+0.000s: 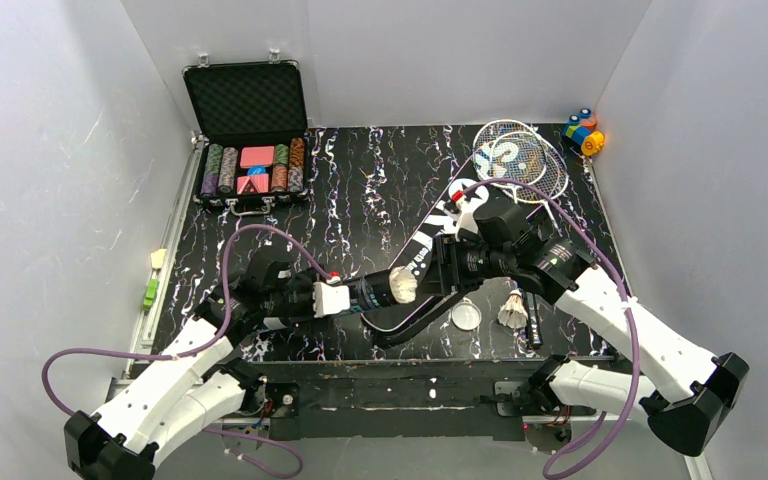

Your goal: Pack up the badminton gear

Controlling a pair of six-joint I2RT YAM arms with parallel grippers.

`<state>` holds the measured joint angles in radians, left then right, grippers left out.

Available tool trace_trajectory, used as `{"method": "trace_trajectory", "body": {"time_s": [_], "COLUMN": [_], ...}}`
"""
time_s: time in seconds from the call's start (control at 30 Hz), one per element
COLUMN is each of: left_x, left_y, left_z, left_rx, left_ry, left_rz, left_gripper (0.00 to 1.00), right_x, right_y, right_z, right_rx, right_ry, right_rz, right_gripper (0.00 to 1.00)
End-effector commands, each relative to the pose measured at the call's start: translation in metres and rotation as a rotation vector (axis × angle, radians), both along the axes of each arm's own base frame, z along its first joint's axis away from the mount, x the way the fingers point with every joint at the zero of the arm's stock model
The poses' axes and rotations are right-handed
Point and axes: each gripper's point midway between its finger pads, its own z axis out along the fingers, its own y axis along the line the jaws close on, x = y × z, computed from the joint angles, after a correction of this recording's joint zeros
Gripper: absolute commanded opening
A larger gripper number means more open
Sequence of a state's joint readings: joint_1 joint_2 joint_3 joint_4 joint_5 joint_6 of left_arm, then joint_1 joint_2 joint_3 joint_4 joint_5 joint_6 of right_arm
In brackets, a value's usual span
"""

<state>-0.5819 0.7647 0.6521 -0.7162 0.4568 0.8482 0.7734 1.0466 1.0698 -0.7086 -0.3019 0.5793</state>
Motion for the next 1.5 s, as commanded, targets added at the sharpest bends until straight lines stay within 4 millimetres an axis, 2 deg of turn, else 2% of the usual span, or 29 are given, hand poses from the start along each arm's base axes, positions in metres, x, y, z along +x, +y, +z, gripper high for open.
{"method": "trace_trajectory", "body": {"time_s": [0.0,0.4,0.57,0.73,0.87,1.0,1.17,1.27,1.37,1.47], "left_x": [0.006,0.007,0.008,0.008,0.008,0.007,0.006,0.009,0.015,0.018], "left_y": [-0.012,-0.012,-0.014,-0.014,-0.013,-0.012,-0.01,-0.009,-0.007,-0.006], "left_z": [0.026,0.029,0.033,0.034,0.034,0.031,0.025,0.021,0.018,0.016], "left_rx": [-0.07,-0.078,-0.085,-0.088,-0.089,-0.086,-0.075,-0.062,-0.041,-0.024], "left_ry": [-0.046,-0.06,-0.065,-0.066,-0.065,-0.062,-0.051,-0.052,-0.058,-0.047], "left_rz": [-0.013,-0.012,-0.014,-0.013,-0.011,-0.009,0.002,0.015,0.032,0.041], "left_gripper": [0.06,0.07,0.07,0.07,0.07,0.07,0.07,0.07,0.07,0.07], "right_x": [0.013,0.024,0.024,0.021,0.021,0.028,0.034,0.041,0.041,0.03], "right_y": [0.018,0.035,0.049,0.064,0.064,0.044,0.004,-0.026,-0.073,-0.099], "right_z": [0.015,0.004,-0.003,-0.017,-0.015,-0.002,0.019,0.022,-0.007,-0.04], "right_rx": [0.106,0.166,0.157,0.114,0.112,0.113,0.144,0.096,-0.094,-0.188], "right_ry": [-0.041,0.007,0.013,0.047,0.039,0.002,-0.024,-0.043,0.002,0.079], "right_rz": [-0.021,-0.078,-0.07,-0.063,-0.075,-0.134,-0.233,-0.366,-0.574,-0.685], "right_gripper": [0.59,0.49,0.46,0.54,0.61,0.75,0.81,0.84,0.85,0.86]}}
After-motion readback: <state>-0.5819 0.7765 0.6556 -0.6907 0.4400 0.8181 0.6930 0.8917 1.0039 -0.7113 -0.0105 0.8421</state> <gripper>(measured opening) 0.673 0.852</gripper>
